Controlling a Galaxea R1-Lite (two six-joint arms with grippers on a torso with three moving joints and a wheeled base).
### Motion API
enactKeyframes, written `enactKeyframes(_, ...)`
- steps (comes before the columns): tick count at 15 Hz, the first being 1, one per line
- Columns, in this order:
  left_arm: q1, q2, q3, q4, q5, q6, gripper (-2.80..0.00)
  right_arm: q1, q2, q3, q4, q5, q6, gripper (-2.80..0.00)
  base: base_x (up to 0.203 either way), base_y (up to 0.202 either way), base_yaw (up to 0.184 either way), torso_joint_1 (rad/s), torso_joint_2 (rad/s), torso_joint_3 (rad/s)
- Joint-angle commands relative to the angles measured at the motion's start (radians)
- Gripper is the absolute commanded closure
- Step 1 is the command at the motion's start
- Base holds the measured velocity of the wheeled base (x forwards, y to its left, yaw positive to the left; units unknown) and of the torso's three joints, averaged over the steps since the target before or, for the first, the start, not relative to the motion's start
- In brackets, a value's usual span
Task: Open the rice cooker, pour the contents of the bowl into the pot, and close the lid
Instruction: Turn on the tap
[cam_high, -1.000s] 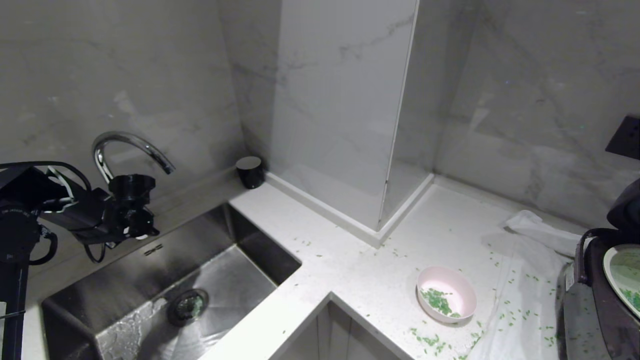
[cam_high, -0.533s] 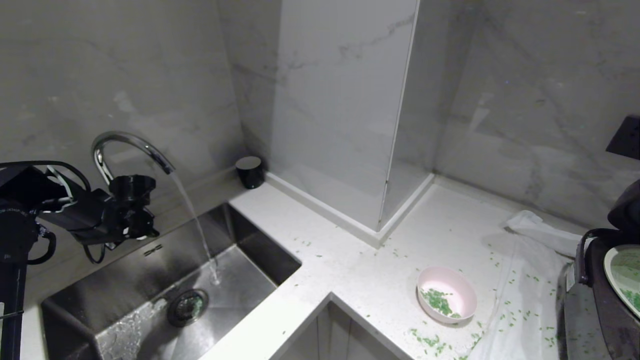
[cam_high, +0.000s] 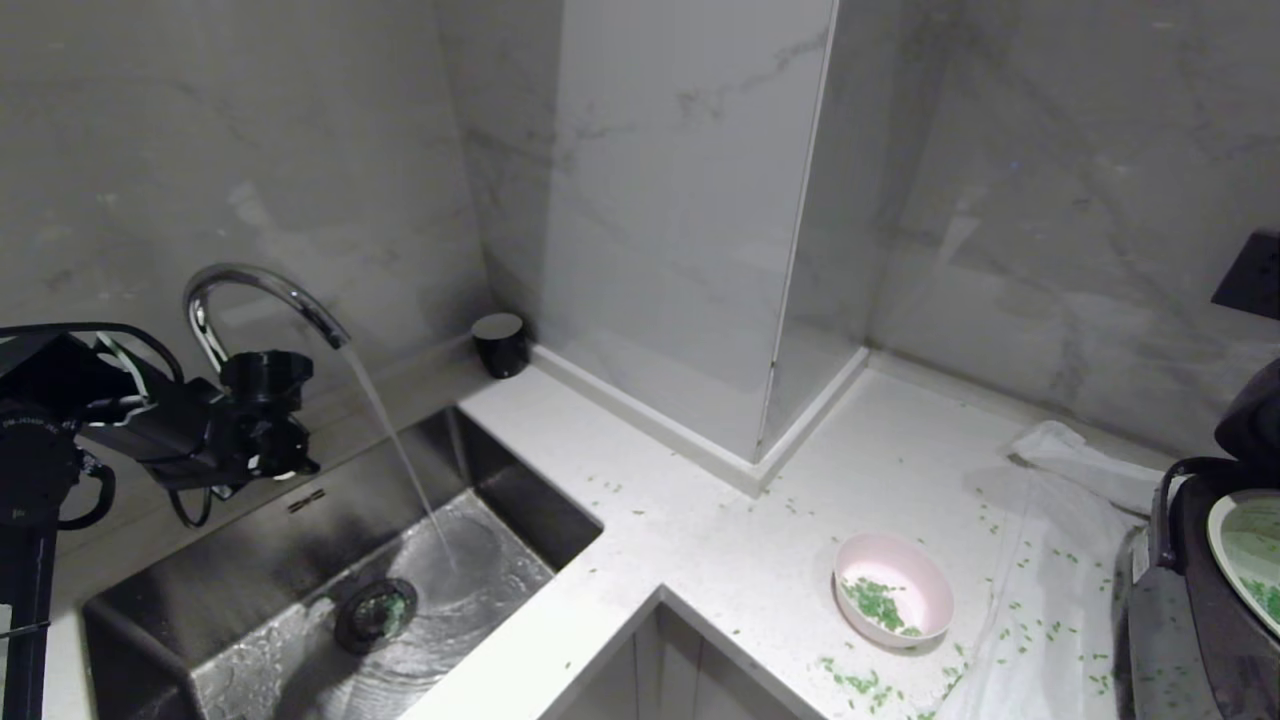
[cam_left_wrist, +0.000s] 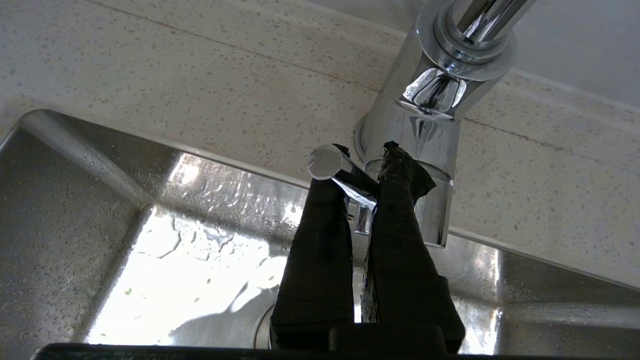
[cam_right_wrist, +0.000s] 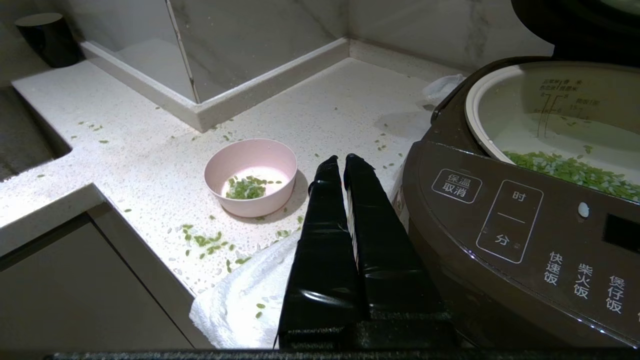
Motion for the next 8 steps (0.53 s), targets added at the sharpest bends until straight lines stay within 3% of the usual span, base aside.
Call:
enactKeyframes(1, 0.002, 0.005, 0.001, -0.003, 0.002, -0.004, 0.00, 0.000, -0.002, 0.000, 0.000, 0.000, 0.000, 0.00, 0.000, 0.000, 0.000, 0.000, 0.00, 0.000)
enactKeyframes(7, -0.001, 0.002, 0.000, -0.003, 0.002, -0.004, 0.00, 0.000, -0.001, 0.000, 0.000, 0.000, 0.000, 0.00, 0.000, 0.000, 0.000, 0.000, 0.00, 0.000)
enactKeyframes(8, -0.001, 0.001, 0.000, -0.004, 0.002, -0.004, -2.80, 0.000, -0.002, 0.000, 0.000, 0.000, 0.000, 0.00, 0.000, 0.000, 0.000, 0.000, 0.00, 0.000)
